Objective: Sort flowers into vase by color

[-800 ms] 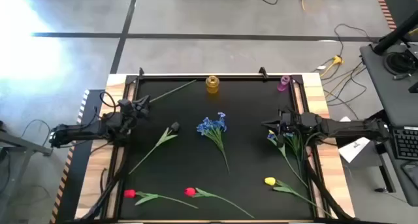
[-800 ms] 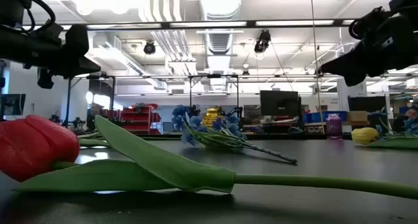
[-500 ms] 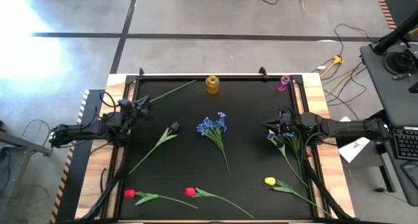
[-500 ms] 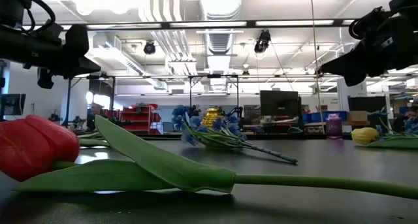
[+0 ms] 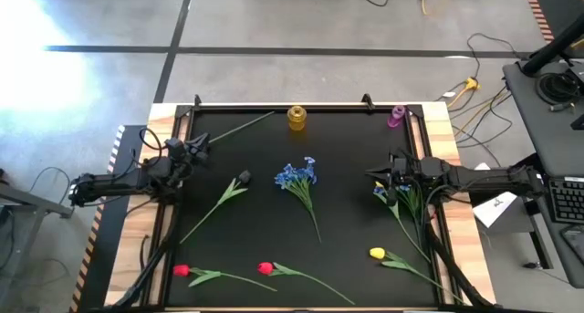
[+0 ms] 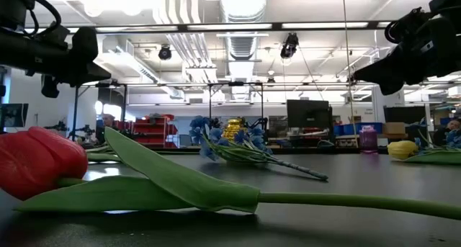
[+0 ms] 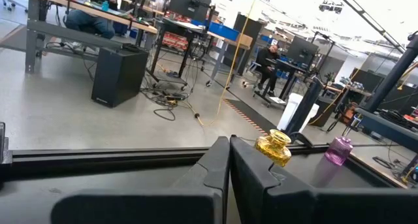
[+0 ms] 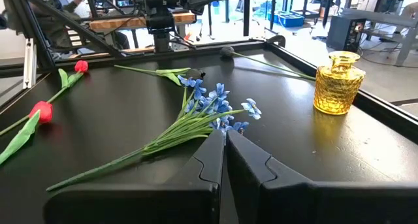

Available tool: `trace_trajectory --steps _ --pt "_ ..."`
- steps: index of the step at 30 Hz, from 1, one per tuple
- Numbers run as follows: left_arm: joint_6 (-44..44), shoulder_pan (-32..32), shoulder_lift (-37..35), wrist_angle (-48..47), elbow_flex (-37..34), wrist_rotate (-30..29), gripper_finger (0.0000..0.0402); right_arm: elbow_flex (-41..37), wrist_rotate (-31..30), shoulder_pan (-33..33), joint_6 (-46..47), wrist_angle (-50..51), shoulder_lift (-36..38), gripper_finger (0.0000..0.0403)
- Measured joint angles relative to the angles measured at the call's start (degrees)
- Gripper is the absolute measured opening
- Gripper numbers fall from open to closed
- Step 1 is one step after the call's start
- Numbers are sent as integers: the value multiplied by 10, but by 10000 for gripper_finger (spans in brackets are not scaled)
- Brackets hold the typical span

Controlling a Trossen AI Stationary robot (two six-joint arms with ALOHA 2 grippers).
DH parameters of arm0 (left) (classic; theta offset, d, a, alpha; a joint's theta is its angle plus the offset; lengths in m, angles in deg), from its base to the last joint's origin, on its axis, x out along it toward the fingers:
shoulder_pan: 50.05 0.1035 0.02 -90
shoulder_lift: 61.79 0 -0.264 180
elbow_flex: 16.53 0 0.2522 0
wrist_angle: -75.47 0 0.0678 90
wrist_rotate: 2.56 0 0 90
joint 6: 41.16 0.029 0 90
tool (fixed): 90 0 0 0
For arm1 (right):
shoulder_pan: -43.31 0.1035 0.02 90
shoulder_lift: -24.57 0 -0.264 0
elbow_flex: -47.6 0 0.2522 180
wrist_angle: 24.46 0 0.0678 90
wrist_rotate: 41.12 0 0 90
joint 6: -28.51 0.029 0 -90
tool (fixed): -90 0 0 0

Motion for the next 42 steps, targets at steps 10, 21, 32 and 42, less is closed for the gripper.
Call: trace_trajectory --steps 10,21,32,42 --pt "0 0 0 0 0 0 0 0 0 0 0 0 0 13" --pt "0 0 0 0 0 0 0 0 -7 0 -24 0 0 13" --pt "0 0 0 0 0 0 0 0 -155 -2 -615 -8 -3 13" --pt "0 0 0 3 0 0 0 9 -139 -1 -612 -47 -3 13"
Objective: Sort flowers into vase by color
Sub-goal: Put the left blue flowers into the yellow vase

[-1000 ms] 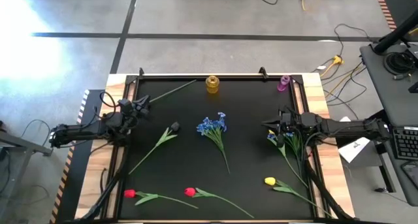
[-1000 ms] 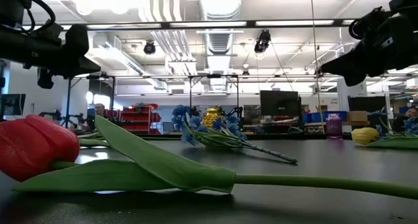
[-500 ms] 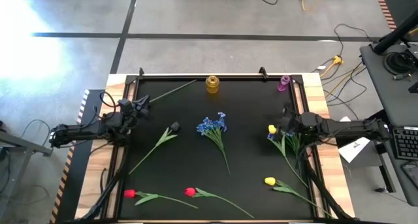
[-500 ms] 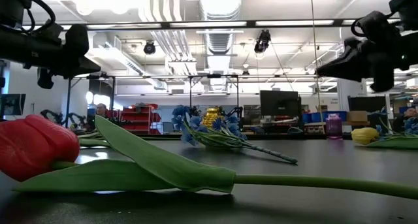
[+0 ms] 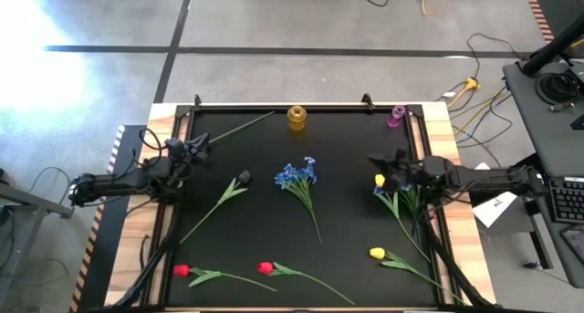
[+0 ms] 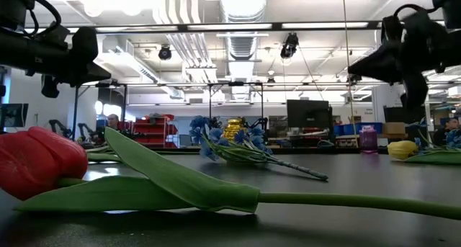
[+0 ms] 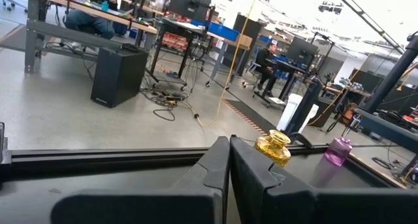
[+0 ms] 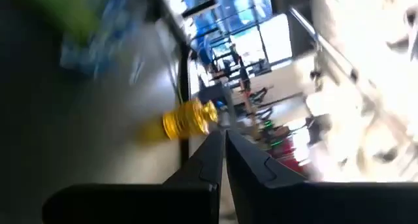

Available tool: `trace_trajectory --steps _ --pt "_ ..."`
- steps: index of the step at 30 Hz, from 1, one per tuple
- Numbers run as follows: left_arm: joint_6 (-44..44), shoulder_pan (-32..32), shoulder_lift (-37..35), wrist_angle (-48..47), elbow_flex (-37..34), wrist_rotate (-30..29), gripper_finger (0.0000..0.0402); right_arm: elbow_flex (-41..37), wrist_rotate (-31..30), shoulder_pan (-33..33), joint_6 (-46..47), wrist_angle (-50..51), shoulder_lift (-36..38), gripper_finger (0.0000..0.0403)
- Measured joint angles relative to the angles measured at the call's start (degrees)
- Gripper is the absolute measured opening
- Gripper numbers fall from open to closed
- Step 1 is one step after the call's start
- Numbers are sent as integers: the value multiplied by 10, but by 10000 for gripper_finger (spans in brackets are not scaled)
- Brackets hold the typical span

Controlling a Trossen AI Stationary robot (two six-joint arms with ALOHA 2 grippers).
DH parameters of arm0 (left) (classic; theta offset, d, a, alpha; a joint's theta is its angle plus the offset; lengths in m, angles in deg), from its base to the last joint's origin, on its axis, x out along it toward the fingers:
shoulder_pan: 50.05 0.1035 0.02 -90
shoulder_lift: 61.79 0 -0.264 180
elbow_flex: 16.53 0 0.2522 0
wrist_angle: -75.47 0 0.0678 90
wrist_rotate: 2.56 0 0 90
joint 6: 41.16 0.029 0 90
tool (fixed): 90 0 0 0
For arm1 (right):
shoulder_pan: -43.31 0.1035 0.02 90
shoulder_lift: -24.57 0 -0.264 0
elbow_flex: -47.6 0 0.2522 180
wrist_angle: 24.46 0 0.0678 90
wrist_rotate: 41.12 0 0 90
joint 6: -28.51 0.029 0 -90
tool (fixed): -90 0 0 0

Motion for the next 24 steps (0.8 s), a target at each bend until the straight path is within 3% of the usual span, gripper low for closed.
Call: trace_trajectory --steps 8,19,24 --pt "0 0 0 0 0 0 0 0 2 0 457 -3 0 13" --pt "0 0 0 1 0 0 0 0 0 0 796 -10 -1 13" --pt "0 0 0 1 0 0 0 0 -5 0 997 -18 -2 13"
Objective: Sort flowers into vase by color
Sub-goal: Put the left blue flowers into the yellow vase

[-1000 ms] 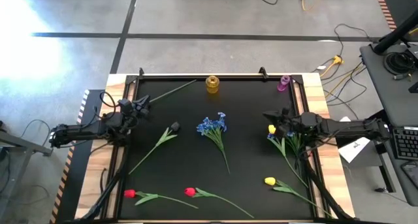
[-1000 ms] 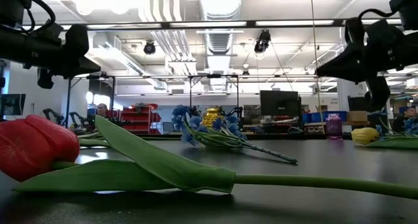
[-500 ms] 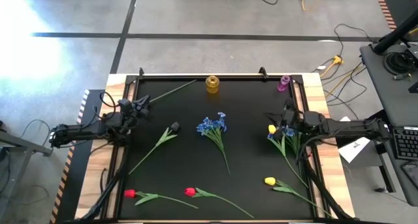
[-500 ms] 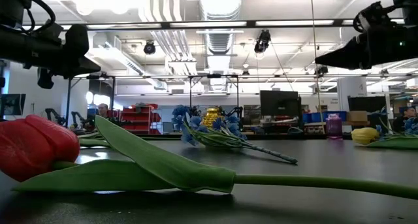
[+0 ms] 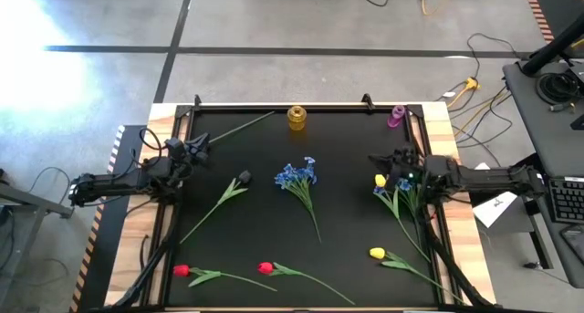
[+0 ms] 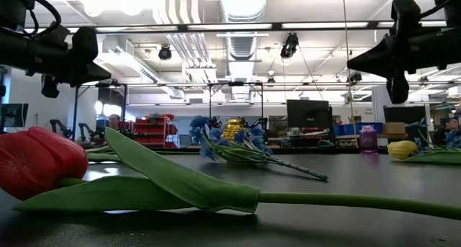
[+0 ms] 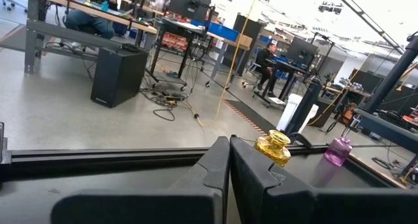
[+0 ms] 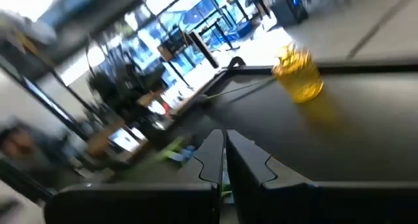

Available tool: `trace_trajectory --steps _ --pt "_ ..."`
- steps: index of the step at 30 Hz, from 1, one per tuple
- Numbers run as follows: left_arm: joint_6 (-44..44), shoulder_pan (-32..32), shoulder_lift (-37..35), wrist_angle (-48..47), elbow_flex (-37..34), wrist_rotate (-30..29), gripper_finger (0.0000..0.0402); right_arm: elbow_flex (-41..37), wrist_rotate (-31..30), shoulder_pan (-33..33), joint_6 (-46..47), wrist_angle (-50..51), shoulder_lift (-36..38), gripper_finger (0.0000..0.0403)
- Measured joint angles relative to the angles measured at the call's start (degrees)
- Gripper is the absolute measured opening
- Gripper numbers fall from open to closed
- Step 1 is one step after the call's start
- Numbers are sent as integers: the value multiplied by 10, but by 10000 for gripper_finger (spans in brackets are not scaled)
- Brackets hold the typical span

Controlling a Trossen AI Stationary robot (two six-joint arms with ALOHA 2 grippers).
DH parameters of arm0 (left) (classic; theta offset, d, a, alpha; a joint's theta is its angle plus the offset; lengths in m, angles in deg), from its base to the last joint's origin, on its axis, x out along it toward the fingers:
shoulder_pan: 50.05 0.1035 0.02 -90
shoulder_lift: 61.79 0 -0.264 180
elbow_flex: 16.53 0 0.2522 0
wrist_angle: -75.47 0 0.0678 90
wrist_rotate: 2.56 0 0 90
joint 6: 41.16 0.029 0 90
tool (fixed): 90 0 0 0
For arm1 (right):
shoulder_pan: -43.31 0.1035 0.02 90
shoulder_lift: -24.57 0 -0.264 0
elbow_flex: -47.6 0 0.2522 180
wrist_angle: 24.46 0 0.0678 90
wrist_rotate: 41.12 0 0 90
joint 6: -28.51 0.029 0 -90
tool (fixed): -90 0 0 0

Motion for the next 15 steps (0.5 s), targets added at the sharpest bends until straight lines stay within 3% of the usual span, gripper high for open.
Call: trace_trajectory --steps 3,6,9,15 --pt "0 0 0 0 0 0 0 0 -29 0 55 1 -1 13" --pt "0 0 0 0 0 0 0 0 -47 0 53 5 -1 13" --pt "0 0 0 0 0 0 0 2 -25 0 57 -28 -13 13" --pt "0 0 0 0 0 0 0 83 24 5 80 71 -115 13"
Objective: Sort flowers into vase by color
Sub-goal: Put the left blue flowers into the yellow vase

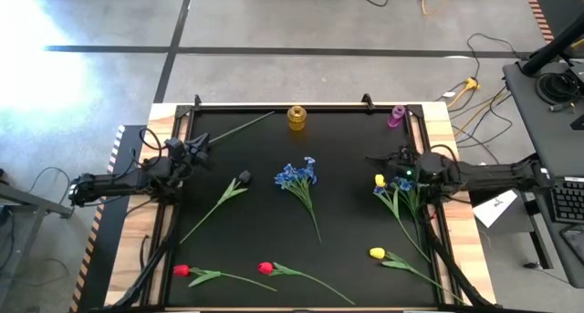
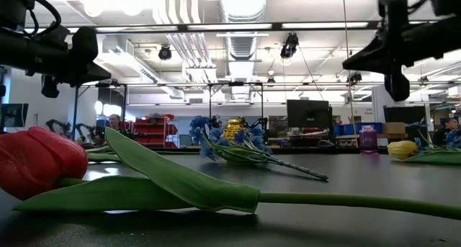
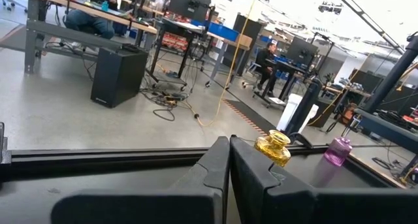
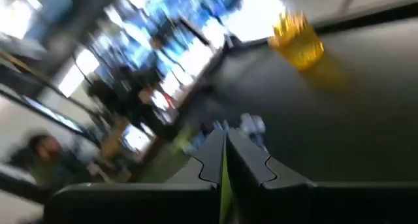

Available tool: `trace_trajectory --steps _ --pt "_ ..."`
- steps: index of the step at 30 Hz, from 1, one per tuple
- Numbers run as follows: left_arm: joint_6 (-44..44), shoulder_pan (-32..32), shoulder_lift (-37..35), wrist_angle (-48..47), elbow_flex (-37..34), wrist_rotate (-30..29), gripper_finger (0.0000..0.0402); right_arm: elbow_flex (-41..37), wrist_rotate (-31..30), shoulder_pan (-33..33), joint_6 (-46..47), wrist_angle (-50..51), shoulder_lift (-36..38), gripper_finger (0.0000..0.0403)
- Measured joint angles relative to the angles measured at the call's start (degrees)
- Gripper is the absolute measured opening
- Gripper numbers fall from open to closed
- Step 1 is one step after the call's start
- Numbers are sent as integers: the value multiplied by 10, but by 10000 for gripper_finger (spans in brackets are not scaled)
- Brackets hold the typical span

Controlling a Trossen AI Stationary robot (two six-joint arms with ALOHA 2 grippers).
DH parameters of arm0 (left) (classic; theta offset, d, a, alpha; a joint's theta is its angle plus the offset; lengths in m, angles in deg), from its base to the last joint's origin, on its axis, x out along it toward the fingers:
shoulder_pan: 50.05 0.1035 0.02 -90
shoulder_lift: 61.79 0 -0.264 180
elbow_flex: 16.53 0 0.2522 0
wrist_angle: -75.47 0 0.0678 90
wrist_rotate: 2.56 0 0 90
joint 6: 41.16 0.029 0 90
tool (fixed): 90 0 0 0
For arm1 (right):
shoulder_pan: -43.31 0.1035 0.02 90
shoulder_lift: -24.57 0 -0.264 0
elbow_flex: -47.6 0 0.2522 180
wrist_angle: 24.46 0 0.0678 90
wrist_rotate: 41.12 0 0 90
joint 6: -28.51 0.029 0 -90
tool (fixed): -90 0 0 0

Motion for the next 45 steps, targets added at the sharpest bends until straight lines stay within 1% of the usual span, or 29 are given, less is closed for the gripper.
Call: trace_trajectory --steps 5,7,10,12,15,17,20,23,25,27,30,33,35,40,45 --pt "0 0 0 0 0 0 0 106 20 0 -2 67 -155 13" --pt "0 0 0 0 0 0 0 145 52 0 0 80 -224 13" --pt "0 0 0 0 0 0 0 194 122 0 4 84 -329 13" --pt "0 0 0 0 0 0 0 225 149 1 19 97 -396 13" --pt "0 0 0 0 0 0 0 285 149 2 30 87 -483 21" --pt "0 0 1 0 0 0 0 326 150 3 31 100 -540 39" --pt "0 0 3 0 0 0 0 402 151 4 32 121 -613 83" --pt "0 0 3 0 0 0 0 483 149 5 15 193 -681 128" --pt "0 0 4 0 0 0 0 534 133 10 -9 253 -725 152" --pt "0 0 4 0 0 0 0 583 124 16 -19 292 -763 168" --pt "0 0 5 0 0 0 0 643 130 20 -10 330 -808 186" --pt "0 0 5 0 0 0 0 686 131 28 4 356 -846 199" --pt "0 0 5 0 0 0 0 705 131 29 31 370 -865 203" --pt "0 0 5 0 0 0 0 735 130 29 51 403 -912 193" --pt "0 0 5 0 0 0 0 748 126 29 34 403 -933 161"
